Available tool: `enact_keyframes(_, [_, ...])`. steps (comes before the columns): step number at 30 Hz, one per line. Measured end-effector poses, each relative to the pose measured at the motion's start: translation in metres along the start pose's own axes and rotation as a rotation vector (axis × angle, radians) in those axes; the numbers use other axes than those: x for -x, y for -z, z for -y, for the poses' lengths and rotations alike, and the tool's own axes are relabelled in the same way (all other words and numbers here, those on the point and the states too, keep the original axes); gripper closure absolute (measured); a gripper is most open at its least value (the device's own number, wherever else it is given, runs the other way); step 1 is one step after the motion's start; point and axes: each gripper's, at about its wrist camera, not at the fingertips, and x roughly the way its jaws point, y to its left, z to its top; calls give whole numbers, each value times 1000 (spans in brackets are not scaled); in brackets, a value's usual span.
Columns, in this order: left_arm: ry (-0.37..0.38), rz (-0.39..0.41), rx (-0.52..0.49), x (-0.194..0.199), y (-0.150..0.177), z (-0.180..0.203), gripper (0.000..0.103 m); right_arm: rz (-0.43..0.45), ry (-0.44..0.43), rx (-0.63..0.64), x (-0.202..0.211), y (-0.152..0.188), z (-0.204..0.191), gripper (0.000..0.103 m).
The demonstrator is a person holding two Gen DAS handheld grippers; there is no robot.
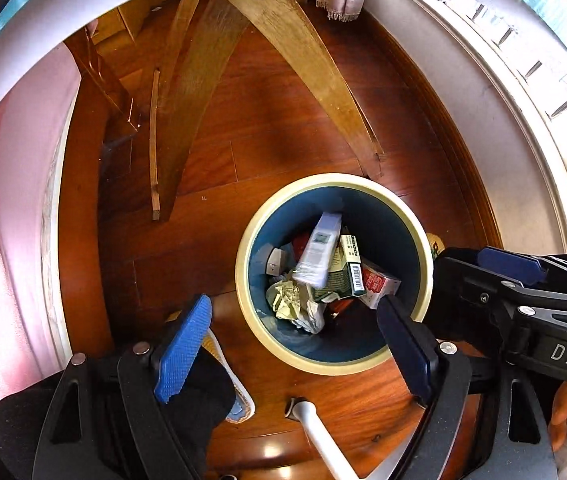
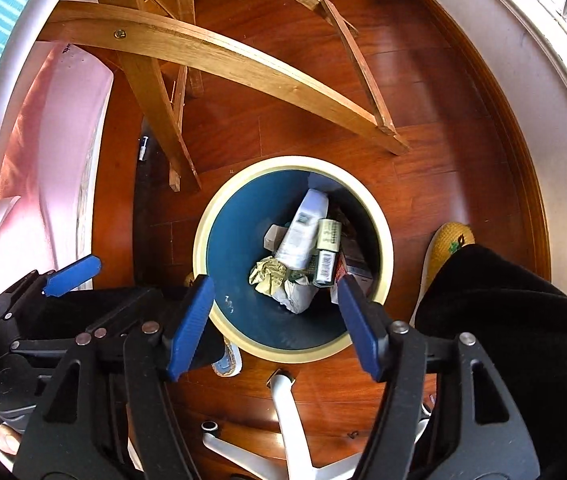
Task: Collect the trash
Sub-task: 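Open both tools to drop the wrapper and carton into the bin, then raise both tools back over the table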
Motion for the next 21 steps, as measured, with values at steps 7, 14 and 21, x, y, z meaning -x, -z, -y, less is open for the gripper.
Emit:
enact_keyframes(7, [-7,5,12,4,2,-2,17,2,2,-4,2,0,1,41])
enact_keyframes(14, [-9,13,12,6,4,-4,17,8,4,1,3,-1,1,41])
enact_keyframes(21, [-2,30,31,12,4,-7,17,16,18,16,5,-1,-3,41])
